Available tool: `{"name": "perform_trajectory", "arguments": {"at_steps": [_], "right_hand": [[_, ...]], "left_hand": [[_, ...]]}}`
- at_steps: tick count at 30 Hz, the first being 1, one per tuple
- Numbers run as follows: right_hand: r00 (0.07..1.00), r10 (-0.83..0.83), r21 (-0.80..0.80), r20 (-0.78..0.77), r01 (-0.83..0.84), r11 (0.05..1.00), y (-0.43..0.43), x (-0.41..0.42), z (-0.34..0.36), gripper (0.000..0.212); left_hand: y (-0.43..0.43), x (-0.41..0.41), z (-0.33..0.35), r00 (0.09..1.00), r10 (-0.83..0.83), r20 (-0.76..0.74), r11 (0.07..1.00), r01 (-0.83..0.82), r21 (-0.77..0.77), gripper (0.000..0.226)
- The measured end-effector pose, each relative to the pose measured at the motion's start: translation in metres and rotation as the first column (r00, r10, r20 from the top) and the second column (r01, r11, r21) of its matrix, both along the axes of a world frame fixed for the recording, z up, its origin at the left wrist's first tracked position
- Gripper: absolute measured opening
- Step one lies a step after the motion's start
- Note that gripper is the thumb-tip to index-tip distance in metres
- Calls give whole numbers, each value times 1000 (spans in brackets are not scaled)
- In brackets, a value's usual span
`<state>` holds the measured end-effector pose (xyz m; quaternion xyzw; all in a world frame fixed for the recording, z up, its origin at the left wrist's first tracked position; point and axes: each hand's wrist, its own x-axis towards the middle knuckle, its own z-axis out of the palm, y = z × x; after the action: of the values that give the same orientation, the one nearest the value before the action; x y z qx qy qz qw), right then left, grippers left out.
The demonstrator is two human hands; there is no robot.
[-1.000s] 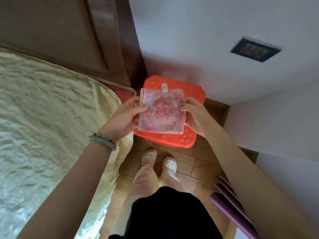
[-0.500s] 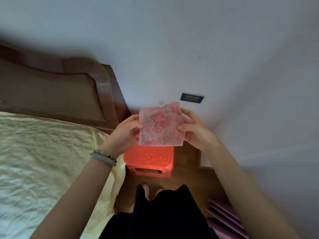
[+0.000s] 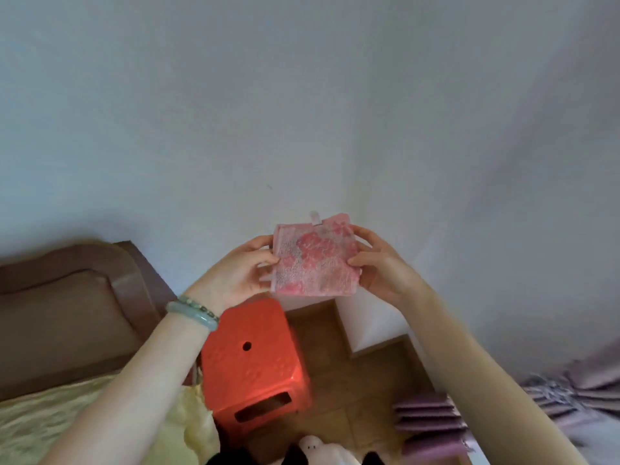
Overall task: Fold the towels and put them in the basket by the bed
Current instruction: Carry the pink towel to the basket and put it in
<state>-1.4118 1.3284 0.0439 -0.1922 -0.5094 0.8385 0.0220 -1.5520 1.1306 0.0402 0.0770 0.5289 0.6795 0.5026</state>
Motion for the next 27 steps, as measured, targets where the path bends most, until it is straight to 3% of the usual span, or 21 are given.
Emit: {"name": "perform_trajectory", "arguments": {"at_steps": [5,10,17,21,27], "right_hand": [[978,-202,37,-45,203,978,-4,56,21,61],[905,-422,34,-56,424,905,-27,124,32,68],[704,-706,48,-72,710,703,-71,236,40,71],[568,-817,7,-104,822,570,-104,303,48,70],[336,-926,-78,-170,933,352,-163,401,52,86]], "left_hand": [[30,9,16,972,-211,-100,977,213,14,41],[56,44,33,878,-452,-156,889,458,5,36],[89,128,47,670,-721,-176,676,736,33,39],[106,190,53,501,-849,-167,499,865,54,41],[119,298,60,263,-961,-91,250,960,128,45]]}}
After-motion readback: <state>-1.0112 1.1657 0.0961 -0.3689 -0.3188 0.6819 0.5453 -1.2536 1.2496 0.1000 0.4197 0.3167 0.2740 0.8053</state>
